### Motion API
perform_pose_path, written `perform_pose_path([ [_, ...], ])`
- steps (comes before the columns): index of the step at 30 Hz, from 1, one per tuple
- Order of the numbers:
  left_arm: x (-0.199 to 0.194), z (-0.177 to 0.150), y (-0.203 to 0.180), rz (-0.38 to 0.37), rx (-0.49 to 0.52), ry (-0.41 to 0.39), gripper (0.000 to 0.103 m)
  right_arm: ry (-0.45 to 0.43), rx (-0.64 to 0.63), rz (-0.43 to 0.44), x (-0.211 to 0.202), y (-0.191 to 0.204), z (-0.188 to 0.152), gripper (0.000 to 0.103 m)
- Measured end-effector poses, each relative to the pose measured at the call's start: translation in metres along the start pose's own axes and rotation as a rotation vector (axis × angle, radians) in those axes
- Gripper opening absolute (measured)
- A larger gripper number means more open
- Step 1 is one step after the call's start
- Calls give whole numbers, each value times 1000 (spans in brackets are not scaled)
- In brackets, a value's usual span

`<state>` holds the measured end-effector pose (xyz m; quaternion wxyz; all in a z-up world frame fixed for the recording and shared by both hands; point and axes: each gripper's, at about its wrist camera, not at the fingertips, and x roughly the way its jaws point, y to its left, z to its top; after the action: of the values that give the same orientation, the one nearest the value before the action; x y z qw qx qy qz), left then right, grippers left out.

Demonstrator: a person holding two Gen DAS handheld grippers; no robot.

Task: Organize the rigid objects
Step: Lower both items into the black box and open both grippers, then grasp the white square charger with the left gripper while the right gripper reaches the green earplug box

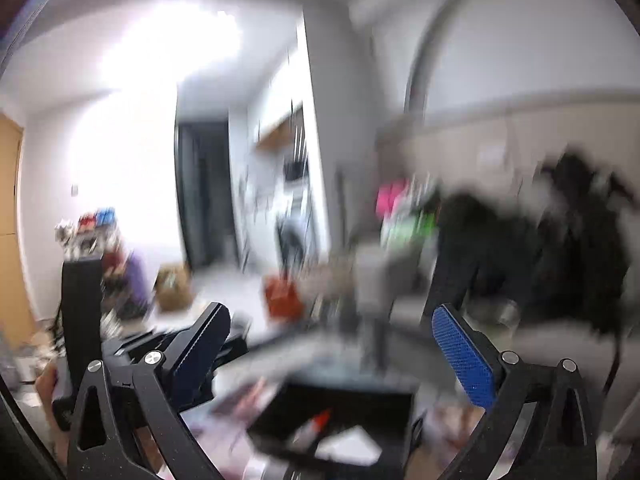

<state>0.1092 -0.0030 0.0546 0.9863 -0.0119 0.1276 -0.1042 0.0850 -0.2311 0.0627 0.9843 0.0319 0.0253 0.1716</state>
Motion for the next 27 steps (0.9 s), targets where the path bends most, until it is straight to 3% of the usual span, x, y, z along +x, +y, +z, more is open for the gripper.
perform_pose_path([
  [1, -13, 1, -1, 22, 10, -50, 94, -56, -28, -8, -14, 5, 3, 103],
  [4, -47, -2, 0, 43, 19, -153, 96, -114, -80, -38, -40, 17, 6, 103],
  [8, -68, -9, 1, 42, 31, -179, 97, -111, -27, -38, -62, 18, 4, 103],
  [13, -76, -20, -3, 66, 41, -142, 97, -54, 41, -38, -73, 12, -3, 103],
  [21, -76, -39, -2, 56, 52, -54, 97, -31, -56, -58, -84, 16, -28, 103],
  [27, -66, -55, -12, 27, 35, 70, 97, 52, -89, -60, -73, 10, -50, 103],
])
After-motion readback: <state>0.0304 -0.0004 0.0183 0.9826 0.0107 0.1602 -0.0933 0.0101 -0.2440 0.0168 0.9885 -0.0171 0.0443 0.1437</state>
